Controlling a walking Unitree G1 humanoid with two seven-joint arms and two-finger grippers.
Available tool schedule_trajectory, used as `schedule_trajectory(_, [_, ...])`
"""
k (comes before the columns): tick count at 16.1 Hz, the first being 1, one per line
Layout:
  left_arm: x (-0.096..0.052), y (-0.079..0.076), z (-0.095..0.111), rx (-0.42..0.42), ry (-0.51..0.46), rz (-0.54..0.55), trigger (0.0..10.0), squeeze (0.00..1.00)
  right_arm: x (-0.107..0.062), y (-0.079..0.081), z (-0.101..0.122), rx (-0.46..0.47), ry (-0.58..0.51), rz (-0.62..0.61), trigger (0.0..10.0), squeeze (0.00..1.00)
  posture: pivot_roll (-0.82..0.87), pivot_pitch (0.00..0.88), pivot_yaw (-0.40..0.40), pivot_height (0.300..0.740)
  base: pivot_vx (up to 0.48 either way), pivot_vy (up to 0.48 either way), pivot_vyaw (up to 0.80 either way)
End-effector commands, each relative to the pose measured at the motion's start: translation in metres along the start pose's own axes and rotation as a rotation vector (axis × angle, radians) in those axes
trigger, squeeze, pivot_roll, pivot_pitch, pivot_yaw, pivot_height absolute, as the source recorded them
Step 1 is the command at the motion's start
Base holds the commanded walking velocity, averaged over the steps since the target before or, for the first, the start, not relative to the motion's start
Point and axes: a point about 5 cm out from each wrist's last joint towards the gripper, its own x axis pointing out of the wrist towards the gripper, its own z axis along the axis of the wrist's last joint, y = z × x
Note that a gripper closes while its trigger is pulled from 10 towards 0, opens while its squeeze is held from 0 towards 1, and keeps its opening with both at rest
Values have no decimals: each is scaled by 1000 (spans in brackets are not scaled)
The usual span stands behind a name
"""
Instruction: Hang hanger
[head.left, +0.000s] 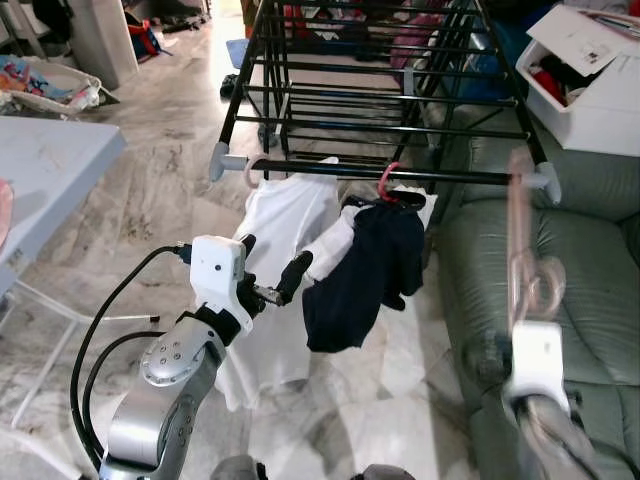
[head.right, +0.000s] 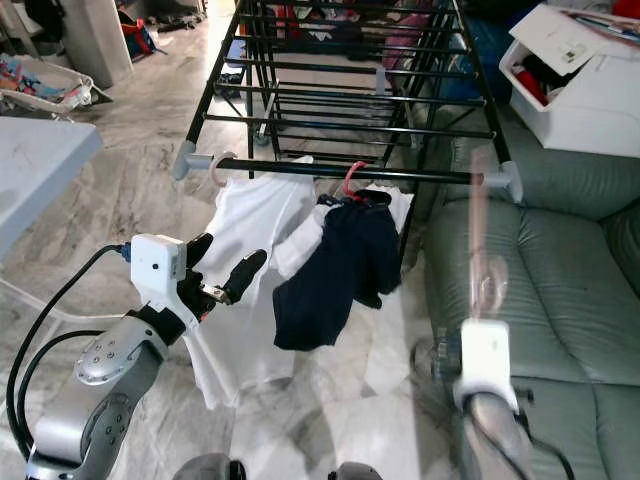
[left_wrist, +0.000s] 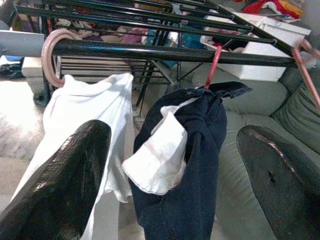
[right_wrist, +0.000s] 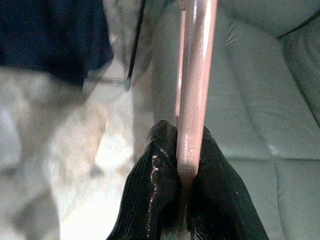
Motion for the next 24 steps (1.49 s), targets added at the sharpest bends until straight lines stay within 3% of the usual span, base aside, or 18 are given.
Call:
schedule_trajectory(1, [1,1,1,-4,2,10,10000,0,-7,-1,-11,-33,34,34,10000,0,-9,53,-37,740,0,0,0])
schedule_trajectory(4, [2,-1,-1,-12,2,6,10000,0,-30,-7,-43,-31,144,54,10000,0,-25,57,-33,740,0,0,0])
schedule_trajectory(6, [4,-3,-1,-14,5,-9,10000,0,-33,-7,-59,13,244,67,10000,0,-30,57,-28,740,0,0,0])
schedule_trajectory(7, [5,-3,-1,-13,6,-14,10000,0,-28,-9,-57,21,239,53,10000,0,-31,57,-26,740,0,0,0])
schedule_trajectory(10, [8,-1,-1,-16,1,-32,10000,0,2,-8,-31,59,167,37,10000,0,-26,54,-20,740,0,0,0])
schedule_trajectory(11, [7,-1,-1,-14,-1,-33,10000,0,18,-6,-10,90,109,34,10000,0,-26,54,-20,740,0,0,0])
schedule_trajectory(14, [7,-1,-2,-14,1,-34,10000,0,41,1,21,122,37,58,10000,0,-10,50,-20,740,0,0,0])
schedule_trajectory(21, [8,-1,-3,-25,-1,-32,10000,0,76,10,64,156,-12,85,10000,0,-9,48,-29,740,217,0,0])
schedule_trajectory(24, [7,-3,-3,-27,-3,-43,10000,0,82,15,74,161,-25,100,10000,0,-6,47,-30,740,376,0,0])
